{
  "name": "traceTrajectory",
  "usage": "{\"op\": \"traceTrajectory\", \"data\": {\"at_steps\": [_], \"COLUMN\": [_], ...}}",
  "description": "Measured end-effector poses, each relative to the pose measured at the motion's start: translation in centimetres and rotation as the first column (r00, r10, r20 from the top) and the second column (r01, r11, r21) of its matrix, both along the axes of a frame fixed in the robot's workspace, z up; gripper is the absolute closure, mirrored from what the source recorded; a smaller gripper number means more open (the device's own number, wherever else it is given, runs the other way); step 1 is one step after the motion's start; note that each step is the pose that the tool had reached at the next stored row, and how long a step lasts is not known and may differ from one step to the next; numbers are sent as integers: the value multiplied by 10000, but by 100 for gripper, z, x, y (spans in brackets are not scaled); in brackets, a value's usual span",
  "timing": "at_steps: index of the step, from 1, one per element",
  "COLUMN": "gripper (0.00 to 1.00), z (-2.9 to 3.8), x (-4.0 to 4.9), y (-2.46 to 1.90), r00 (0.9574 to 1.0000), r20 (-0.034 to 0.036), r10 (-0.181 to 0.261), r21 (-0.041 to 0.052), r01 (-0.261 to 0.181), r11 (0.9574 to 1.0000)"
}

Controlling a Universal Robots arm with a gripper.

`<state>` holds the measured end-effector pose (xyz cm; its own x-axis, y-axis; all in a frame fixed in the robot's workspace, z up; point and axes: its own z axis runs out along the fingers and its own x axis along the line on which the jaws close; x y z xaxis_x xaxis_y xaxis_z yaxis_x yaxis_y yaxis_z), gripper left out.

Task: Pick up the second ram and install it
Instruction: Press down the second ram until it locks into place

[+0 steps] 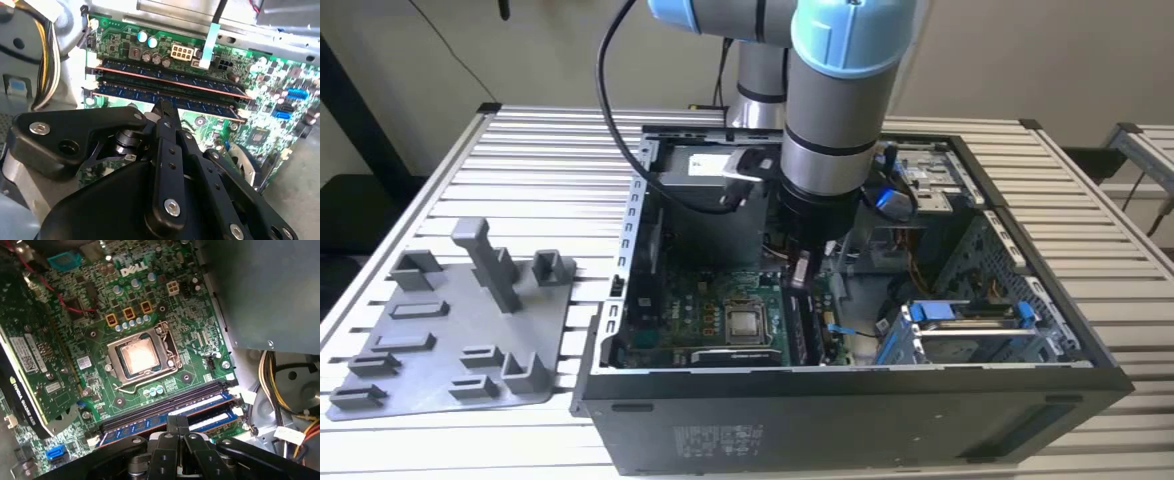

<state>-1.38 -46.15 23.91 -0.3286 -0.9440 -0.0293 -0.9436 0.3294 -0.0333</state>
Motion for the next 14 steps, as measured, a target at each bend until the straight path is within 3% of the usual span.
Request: {"op": "traceTrajectory", "data": {"at_steps": [5,11,14], "gripper": [89,89,89], "z": [-1,-1,-9], "x": [-1,-1,-2], "y": [1,1,-2], "r00": [9958,9806,9772], "r20": [-1,-1,-3], "r10": [912,1962,2123], "r21": [-26,-29,-26], "r01": [-912,-1962,-2123], "r11": [9958,9806,9772]}}
